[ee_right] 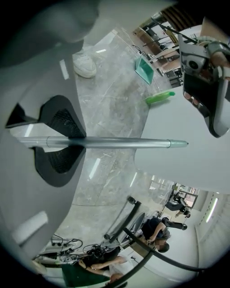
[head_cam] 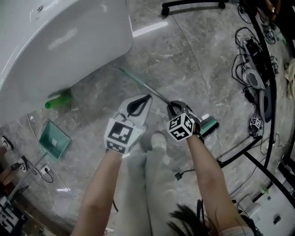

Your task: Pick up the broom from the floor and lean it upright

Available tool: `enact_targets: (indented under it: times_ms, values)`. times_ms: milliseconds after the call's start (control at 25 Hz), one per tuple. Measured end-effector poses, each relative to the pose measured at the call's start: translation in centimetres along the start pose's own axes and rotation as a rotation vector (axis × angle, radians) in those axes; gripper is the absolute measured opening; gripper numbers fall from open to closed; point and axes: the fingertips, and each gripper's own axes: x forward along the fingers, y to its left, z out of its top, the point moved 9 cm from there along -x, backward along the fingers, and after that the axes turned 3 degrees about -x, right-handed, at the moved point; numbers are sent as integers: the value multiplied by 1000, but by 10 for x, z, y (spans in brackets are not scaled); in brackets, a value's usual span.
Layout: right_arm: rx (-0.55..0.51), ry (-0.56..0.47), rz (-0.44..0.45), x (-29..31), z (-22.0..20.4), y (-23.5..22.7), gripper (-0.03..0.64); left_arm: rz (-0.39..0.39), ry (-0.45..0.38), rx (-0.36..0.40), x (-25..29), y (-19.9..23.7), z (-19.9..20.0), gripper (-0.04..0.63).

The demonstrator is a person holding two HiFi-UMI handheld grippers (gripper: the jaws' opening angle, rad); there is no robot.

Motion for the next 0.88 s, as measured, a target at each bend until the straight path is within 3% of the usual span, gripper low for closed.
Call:
enact_targets:
  times_ms: [480,880]
  values:
    - [0,-165,-40,-78,57,4,74,123,-138,-30,-66,-25,60,-1]
    - [36,-289,-87,-121,124,-7,78,195,-230,8,-99,-37,108,-2]
